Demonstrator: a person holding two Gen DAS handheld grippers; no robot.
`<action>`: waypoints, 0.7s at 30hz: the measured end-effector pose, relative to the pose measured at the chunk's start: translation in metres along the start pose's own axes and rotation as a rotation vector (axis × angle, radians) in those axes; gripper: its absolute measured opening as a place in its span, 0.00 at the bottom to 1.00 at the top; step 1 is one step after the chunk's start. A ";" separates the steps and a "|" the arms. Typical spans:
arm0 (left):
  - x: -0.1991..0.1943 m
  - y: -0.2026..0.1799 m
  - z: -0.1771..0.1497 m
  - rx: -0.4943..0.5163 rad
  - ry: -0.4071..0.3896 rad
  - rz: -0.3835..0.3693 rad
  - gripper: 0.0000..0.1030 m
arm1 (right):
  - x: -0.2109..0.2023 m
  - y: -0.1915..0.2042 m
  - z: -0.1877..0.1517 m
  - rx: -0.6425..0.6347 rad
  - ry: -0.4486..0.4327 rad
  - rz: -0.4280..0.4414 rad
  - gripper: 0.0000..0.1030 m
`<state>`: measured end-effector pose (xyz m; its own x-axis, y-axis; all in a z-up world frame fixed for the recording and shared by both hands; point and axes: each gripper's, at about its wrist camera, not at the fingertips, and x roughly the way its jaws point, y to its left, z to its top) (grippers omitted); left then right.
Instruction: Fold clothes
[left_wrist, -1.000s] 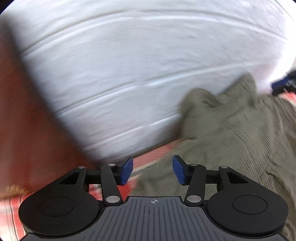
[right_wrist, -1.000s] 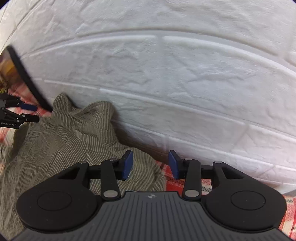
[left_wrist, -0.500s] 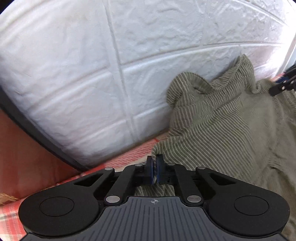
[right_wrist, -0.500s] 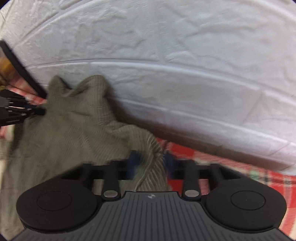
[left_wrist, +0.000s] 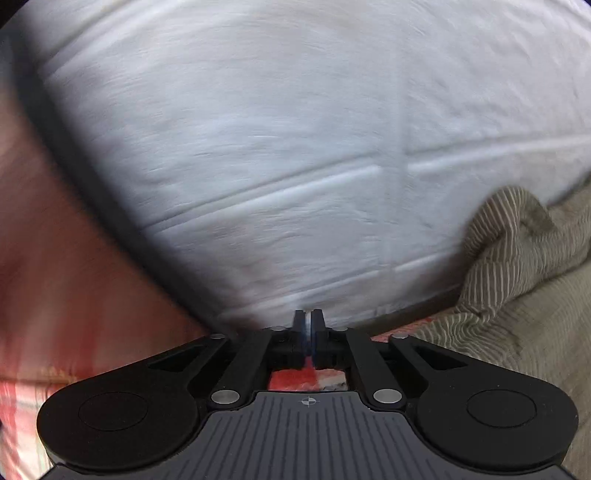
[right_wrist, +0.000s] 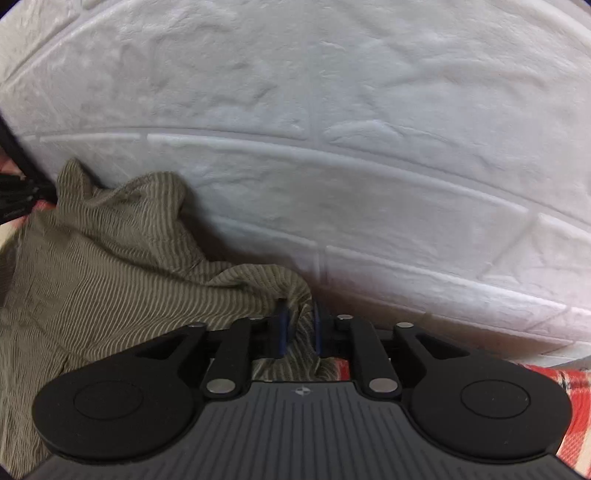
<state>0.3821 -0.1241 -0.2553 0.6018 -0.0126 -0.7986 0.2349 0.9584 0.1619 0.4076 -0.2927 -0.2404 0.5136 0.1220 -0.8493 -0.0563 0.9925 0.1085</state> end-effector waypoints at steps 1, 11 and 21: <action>-0.005 0.007 -0.001 -0.011 -0.006 -0.015 0.27 | -0.005 -0.002 -0.001 0.006 -0.025 -0.005 0.36; -0.019 0.033 -0.022 0.032 0.077 -0.248 0.58 | -0.034 -0.023 -0.011 0.027 -0.071 0.064 0.42; -0.034 0.009 -0.041 0.018 0.136 -0.322 0.49 | -0.020 -0.008 -0.018 0.030 -0.012 0.097 0.42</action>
<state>0.3326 -0.1032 -0.2506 0.3877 -0.2741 -0.8801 0.4103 0.9063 -0.1015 0.3818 -0.3026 -0.2333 0.5171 0.2169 -0.8280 -0.0801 0.9754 0.2055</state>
